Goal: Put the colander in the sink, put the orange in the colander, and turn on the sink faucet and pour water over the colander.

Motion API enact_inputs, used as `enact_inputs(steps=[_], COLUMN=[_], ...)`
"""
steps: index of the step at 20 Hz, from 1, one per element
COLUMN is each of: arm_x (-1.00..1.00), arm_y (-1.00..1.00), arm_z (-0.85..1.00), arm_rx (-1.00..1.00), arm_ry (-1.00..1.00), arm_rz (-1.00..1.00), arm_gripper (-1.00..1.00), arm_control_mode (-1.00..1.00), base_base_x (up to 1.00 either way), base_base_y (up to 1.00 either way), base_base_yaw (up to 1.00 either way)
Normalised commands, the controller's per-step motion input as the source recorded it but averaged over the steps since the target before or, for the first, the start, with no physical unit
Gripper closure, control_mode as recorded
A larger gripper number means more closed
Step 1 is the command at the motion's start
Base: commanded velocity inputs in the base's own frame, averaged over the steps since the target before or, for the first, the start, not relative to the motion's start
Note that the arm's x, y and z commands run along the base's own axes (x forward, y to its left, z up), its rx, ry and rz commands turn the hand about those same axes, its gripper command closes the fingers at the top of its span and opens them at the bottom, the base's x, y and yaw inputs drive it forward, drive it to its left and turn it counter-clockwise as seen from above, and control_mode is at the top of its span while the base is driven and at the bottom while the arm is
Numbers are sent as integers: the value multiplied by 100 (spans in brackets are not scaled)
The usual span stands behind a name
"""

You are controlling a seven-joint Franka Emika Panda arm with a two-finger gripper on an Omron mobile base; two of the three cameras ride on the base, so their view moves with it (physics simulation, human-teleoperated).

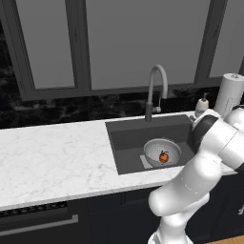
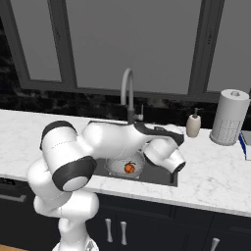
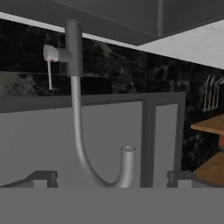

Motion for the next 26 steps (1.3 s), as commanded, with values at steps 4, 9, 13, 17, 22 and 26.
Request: enact_inputs(steps=[4, 9, 13, 17, 22, 26], arm_x=[13, 20, 29, 28, 27, 29], arm_y=[18, 28, 19, 8, 8, 11], arm_z=[0, 0, 0, 0, 0, 0], arm_rx=[4, 0, 0, 0, 0, 0], arm_ry=[-11, -5, 0, 0, 0, 0], arm_rz=[-9, -6, -2, 0, 0, -1], arm_gripper=[-100, -100, -100, -100, -100, -100], arm_control_mode=[-100, -100, -100, -100, -100, -100], base_base_x=[0, 0, 0, 0, 0, 0], base_base_y=[0, 0, 0, 0, 0, 0], base_base_yaw=[0, 0, 0, 0, 0, 0])
